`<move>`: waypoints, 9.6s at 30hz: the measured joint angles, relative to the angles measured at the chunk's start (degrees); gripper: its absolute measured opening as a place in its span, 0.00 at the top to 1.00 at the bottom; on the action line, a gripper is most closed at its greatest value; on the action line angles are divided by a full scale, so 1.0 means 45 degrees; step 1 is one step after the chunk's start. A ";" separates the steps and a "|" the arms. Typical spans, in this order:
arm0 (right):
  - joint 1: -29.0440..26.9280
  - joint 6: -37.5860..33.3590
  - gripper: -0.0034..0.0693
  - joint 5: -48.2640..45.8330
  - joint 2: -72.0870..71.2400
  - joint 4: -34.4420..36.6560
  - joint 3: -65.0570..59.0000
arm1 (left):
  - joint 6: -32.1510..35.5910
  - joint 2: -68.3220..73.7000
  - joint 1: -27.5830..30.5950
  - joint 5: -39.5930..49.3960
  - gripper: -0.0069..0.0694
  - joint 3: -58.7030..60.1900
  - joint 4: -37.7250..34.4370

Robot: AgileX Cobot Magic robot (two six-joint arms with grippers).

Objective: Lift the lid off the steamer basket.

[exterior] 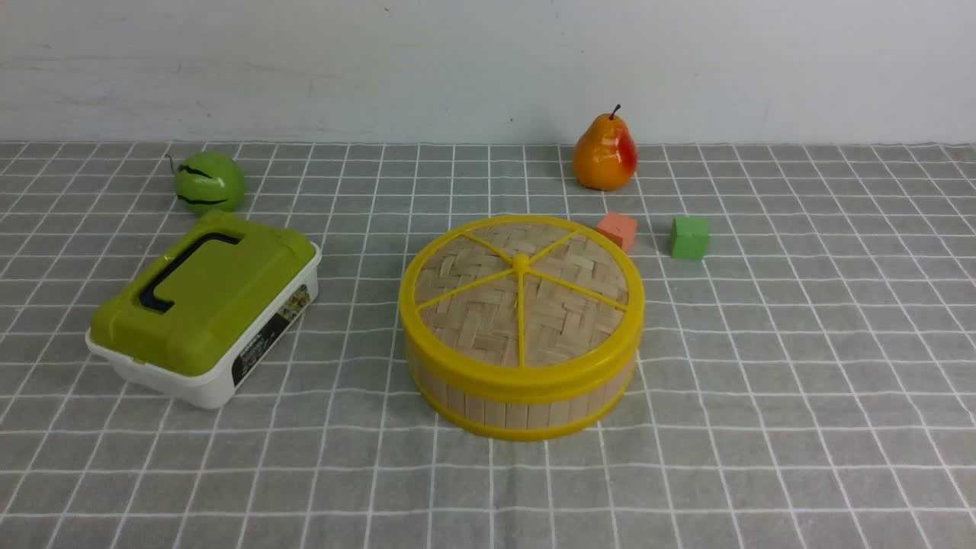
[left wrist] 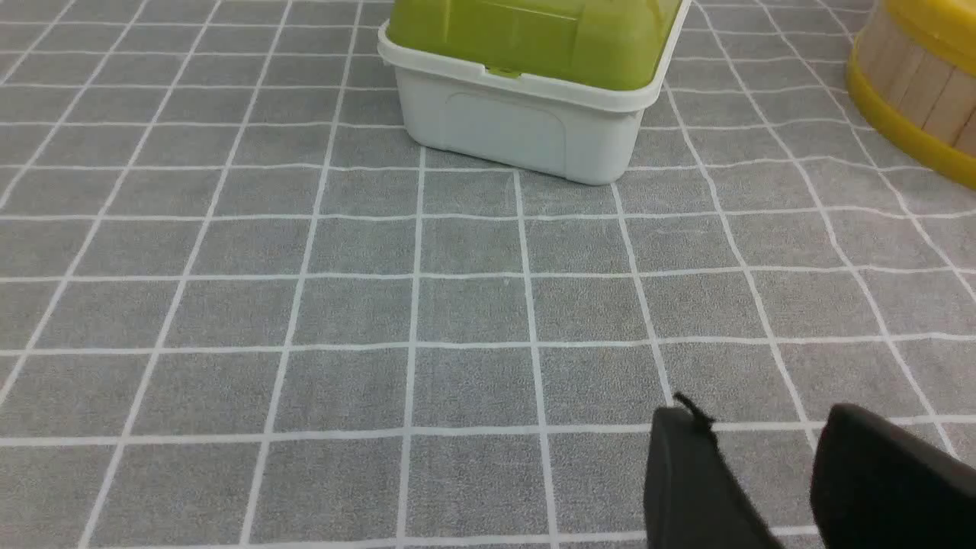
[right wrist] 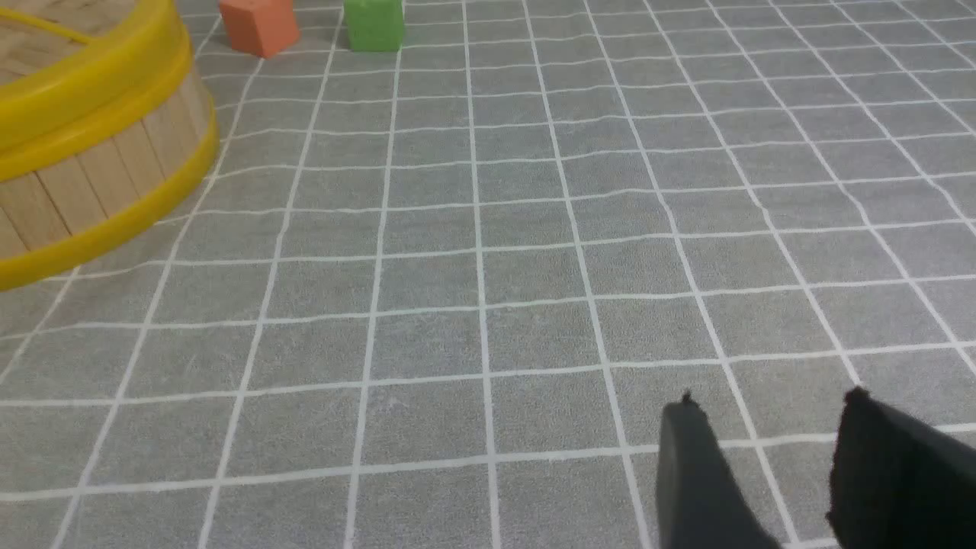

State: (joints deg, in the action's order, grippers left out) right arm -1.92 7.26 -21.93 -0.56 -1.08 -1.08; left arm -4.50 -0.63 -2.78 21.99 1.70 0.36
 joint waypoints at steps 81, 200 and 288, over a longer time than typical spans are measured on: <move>0.0000 0.2662 0.62 -0.0108 0.0000 0.6564 -0.0044 | 0.0000 0.0000 0.0000 0.0000 0.60 0.0000 0.0001; 0.6605 -0.1097 0.84 -1.1190 2.3517 -0.1092 2.8182 | 0.0000 0.0000 0.0000 0.0000 0.60 0.0000 0.0001; 0.1952 -0.4919 0.96 0.6282 0.1058 0.3580 -0.0007 | 0.0000 0.0000 0.0000 0.0000 0.60 0.0000 0.0001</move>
State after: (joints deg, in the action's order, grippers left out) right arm 6.86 -14.88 6.34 4.20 15.03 -1.11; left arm -4.50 -0.63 -2.78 21.99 1.70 0.37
